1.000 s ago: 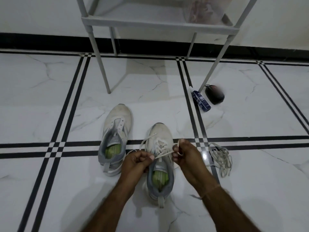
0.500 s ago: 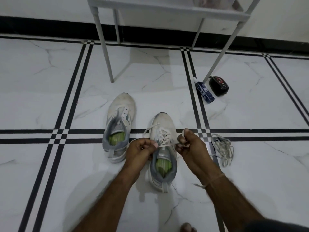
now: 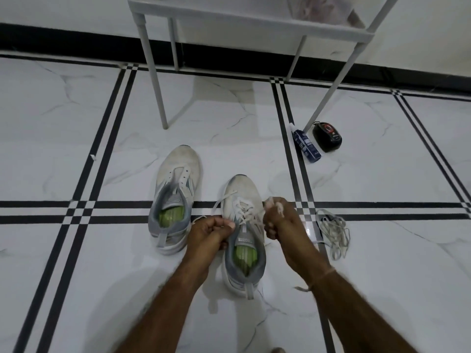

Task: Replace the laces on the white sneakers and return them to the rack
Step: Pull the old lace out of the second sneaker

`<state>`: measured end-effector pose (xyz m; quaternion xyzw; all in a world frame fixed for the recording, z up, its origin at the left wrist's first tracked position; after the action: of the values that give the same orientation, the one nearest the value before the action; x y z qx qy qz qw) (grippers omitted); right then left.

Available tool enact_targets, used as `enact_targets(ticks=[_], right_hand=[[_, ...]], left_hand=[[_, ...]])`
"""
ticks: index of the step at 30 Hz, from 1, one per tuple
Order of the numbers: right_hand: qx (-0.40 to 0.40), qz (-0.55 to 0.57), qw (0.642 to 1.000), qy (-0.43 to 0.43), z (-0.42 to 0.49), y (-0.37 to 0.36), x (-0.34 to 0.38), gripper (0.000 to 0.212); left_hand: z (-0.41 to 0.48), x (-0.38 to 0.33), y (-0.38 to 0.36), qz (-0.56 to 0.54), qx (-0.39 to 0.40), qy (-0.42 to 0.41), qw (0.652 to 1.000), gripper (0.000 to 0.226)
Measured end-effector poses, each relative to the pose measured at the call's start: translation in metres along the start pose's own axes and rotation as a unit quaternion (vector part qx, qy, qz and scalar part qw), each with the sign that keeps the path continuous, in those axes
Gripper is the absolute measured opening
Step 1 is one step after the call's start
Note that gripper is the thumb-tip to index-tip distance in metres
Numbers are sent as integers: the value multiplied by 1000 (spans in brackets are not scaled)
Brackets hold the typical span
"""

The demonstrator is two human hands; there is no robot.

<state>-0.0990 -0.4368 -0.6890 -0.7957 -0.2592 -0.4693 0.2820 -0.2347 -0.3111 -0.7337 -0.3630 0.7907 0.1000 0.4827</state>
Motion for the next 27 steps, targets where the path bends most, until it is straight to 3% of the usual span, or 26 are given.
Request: enact_targets(ticks=[1, 3, 5, 7, 8, 10, 13, 17, 20, 21, 22, 25, 27], right_hand=[[2, -31, 1000, 4, 0, 1, -1, 15], [-32, 45, 998, -20, 7, 9, 3, 11], [-119, 44, 992, -27, 13, 28, 4, 36], [-153, -197, 968, 3, 10, 34, 3, 76], [-151, -312, 937, 37, 6, 31, 1, 83], [-106, -407, 903, 82, -1, 22, -5, 74], [-24, -384, 922, 50, -4, 11, -16, 41], [-59, -423, 902, 68, 0, 12, -20, 17], [-82, -217, 973, 6, -3, 32, -32, 21], [-82, -166, 983, -10, -5, 34, -35, 21], [-77, -164, 983, -14, -8, 33, -37, 20], [-73, -223, 972, 1, -5, 23, -38, 12], [-77, -274, 958, 25, 0, 19, -34, 14]], left_hand=[[0, -1, -1, 5, 2, -3, 1000, 7], [2, -1, 0, 37, 12, -28, 999, 9], [3, -5, -1, 111, 14, -82, 990, 12], [2, -10, -4, 202, 13, -128, 971, 21], [2, -12, -5, 238, 12, -145, 960, 25], [5, -15, -6, 262, 11, -158, 952, 21], [6, -16, -10, 295, -9, -157, 942, 12], [5, -20, -11, 343, -15, -197, 919, 9], [12, -9, 9, 223, -12, -134, 965, 12], [10, -8, 12, 227, -16, -137, 964, 8], [7, -9, 12, 272, -20, -163, 948, 5], [5, -19, -9, 407, 20, -245, 880, 34], [8, -28, -23, 467, 48, -268, 841, 30]])
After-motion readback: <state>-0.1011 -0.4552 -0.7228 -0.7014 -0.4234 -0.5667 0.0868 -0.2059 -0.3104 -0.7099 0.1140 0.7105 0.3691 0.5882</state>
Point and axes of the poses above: each hand's wrist, its own z-axis towards the middle knuckle, its own y-axis out of the back of the hand, x = y × z, the point moved 3 cm from there along z, towards the middle knuckle, and after that the axes turned 7 degrees about x, right-handed, at the moved point
